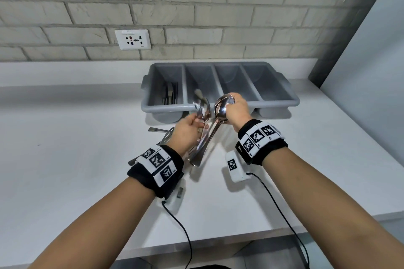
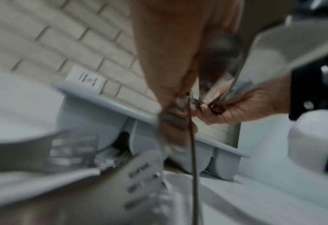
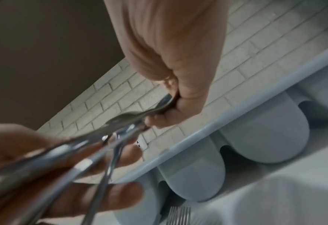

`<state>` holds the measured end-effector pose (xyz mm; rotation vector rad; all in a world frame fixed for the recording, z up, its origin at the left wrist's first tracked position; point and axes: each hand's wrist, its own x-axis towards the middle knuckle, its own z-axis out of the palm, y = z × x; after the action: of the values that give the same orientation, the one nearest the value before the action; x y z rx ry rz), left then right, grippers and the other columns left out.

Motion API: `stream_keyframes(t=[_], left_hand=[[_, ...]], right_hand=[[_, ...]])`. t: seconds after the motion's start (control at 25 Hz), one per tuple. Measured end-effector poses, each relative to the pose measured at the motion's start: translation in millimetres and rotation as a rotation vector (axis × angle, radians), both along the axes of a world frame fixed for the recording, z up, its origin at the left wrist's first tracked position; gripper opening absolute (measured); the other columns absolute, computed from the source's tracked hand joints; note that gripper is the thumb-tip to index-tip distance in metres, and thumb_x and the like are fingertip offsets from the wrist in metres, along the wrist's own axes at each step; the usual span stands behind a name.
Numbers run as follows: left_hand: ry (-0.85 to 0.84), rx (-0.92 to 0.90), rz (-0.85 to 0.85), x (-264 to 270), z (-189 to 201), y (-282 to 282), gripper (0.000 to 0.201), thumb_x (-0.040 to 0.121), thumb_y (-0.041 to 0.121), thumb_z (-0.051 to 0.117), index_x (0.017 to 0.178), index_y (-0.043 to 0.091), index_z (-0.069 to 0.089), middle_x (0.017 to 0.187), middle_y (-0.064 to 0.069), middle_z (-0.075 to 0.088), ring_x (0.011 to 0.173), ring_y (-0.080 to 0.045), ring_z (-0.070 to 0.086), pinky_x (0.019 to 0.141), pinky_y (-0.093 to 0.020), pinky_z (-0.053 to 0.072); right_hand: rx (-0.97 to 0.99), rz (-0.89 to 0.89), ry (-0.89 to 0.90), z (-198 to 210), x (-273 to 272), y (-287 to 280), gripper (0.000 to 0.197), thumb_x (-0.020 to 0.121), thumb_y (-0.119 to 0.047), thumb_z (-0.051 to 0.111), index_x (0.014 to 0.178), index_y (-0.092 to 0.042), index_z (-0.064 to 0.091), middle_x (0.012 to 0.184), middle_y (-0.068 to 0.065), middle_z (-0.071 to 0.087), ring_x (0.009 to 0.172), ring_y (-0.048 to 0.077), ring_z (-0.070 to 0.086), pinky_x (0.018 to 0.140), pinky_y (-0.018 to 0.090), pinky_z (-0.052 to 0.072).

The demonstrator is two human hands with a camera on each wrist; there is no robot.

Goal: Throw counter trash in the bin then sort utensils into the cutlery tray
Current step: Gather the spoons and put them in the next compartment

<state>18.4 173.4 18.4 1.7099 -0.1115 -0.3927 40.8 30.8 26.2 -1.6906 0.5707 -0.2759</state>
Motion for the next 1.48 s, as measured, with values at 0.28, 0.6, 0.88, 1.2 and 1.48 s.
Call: stream_keyframes(t=[0.28, 0.6, 0.88, 1.2, 1.48], left_hand=[[-0.196, 0.389, -0.076, -1.9, 5.9, -24.2, 0.039, 0.101, 0.021, 0.028, 0.114, -0.002, 0.056, 0.096, -0.023, 0.065, 0.093, -0.035, 0.061, 0.079, -0.038, 0.045], [-0.266, 0.532, 0.029, -3.2, 14.0, -44.4, 0.032, 0.098, 0.02, 0.04, 0.118, 0.002, 0.056, 0.115, -0.02, 0.065, 0.108, -0.033, 0.06, 0.084, -0.033, 0.044], [-0.226, 0.3, 0.203, -4.0, 14.2, -34.3, 0.035, 0.094, 0.006, 0.04, 0.12, 0.007, 0.064, 0.113, -0.016, 0.068, 0.086, -0.023, 0.059, 0.079, -0.022, 0.045], [-0.272, 0.272, 0.171, -15.0, 10.4, -49.8, 0.025, 0.087, 0.014, 0.062, 0.109, 0.01, 0.072, 0.096, -0.015, 0.076, 0.074, -0.02, 0.062, 0.079, -0.026, 0.051], [-0.333, 0.606, 0.033, -21.4, 14.5, -61.2, 0.035, 0.084, 0.043, 0.059, 0.116, 0.03, 0.067, 0.111, -0.005, 0.072, 0.108, -0.024, 0.062, 0.104, -0.039, 0.041]], right_hand=[[0.09, 0.026, -0.005, -7.9, -7.8, 7.7, 0.034, 0.085, 0.009, 0.031, 0.095, -0.021, 0.045, 0.096, 0.013, 0.056, 0.081, 0.029, 0.058, 0.059, 0.033, 0.052], [0.333, 0.057, -0.023, 4.0, -9.7, 14.1, 0.022, 0.097, -0.021, 0.033, 0.114, -0.014, 0.044, 0.089, 0.01, 0.052, 0.082, 0.027, 0.056, 0.073, 0.045, 0.054], [0.134, 0.032, 0.021, -5.8, -4.6, -8.5, 0.027, 0.085, 0.002, 0.033, 0.106, -0.009, 0.047, 0.11, 0.023, 0.056, 0.095, 0.038, 0.062, 0.068, 0.046, 0.058], [0.296, -0.004, -0.046, 7.5, -5.8, -14.3, 0.024, 0.09, -0.008, 0.038, 0.111, -0.011, 0.048, 0.087, 0.01, 0.055, 0.078, 0.03, 0.058, 0.068, 0.047, 0.054], [0.12, -0.004, -0.008, -1.9, -5.9, -27.9, 0.028, 0.09, -0.006, 0.044, 0.118, -0.007, 0.046, 0.108, 0.02, 0.057, 0.094, 0.038, 0.062, 0.071, 0.048, 0.055]])
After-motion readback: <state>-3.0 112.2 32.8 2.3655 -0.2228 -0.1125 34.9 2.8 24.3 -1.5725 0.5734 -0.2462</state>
